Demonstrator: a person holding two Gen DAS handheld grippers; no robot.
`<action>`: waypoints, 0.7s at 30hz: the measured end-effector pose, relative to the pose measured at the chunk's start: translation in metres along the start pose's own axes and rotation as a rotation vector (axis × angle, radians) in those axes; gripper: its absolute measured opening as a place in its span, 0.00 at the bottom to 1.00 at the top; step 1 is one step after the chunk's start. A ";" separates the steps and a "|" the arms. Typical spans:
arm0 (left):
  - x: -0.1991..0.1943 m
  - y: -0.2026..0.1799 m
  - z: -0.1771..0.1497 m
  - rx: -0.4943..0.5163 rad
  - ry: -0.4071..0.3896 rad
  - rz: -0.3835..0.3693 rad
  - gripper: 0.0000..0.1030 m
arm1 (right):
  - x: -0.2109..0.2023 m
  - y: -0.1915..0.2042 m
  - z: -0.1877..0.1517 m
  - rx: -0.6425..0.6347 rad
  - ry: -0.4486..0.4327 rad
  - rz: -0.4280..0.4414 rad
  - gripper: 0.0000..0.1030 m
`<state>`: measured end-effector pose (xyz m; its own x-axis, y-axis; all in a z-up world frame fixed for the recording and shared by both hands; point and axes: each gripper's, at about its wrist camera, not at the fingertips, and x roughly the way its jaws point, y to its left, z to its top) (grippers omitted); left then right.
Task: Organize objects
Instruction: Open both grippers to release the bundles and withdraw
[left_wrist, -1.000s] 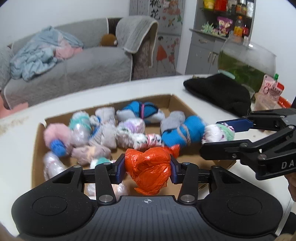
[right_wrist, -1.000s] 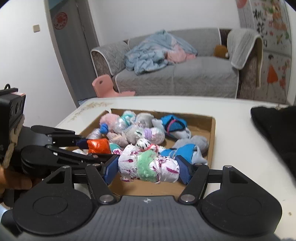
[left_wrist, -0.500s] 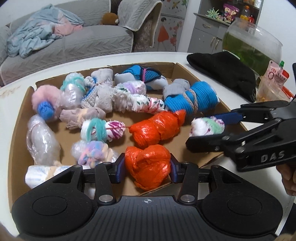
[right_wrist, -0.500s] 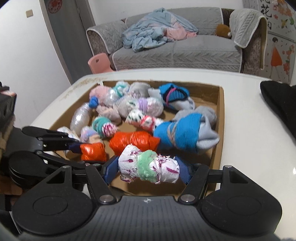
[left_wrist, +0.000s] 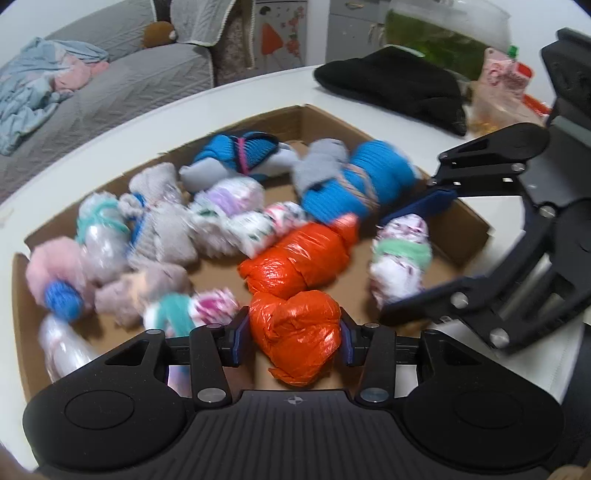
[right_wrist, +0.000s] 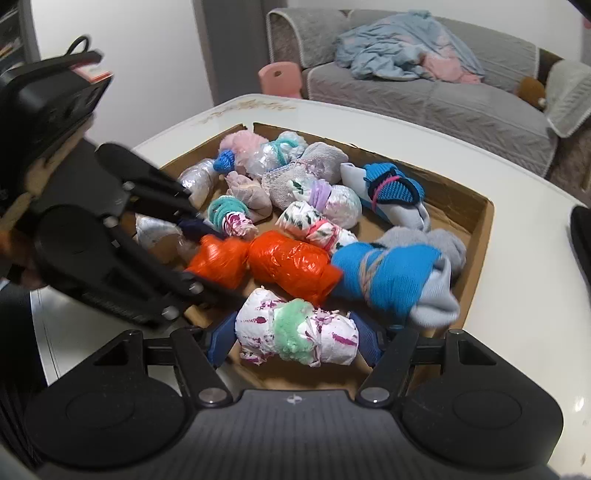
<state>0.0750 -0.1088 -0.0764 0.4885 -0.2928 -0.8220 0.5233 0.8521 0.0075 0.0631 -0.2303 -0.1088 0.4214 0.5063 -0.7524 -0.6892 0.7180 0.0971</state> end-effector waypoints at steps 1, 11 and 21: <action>0.003 0.003 0.003 -0.013 -0.001 -0.001 0.51 | 0.004 0.000 0.001 -0.010 0.005 0.001 0.61; 0.007 0.012 0.000 0.004 -0.027 -0.006 0.61 | 0.028 0.002 0.002 -0.112 0.059 -0.002 0.65; 0.001 0.004 -0.004 -0.082 -0.051 0.059 0.69 | 0.017 0.003 0.000 -0.035 0.094 -0.066 0.75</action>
<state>0.0753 -0.1043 -0.0796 0.5527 -0.2615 -0.7913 0.4350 0.9004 0.0063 0.0677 -0.2199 -0.1214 0.4108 0.4106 -0.8141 -0.6828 0.7302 0.0238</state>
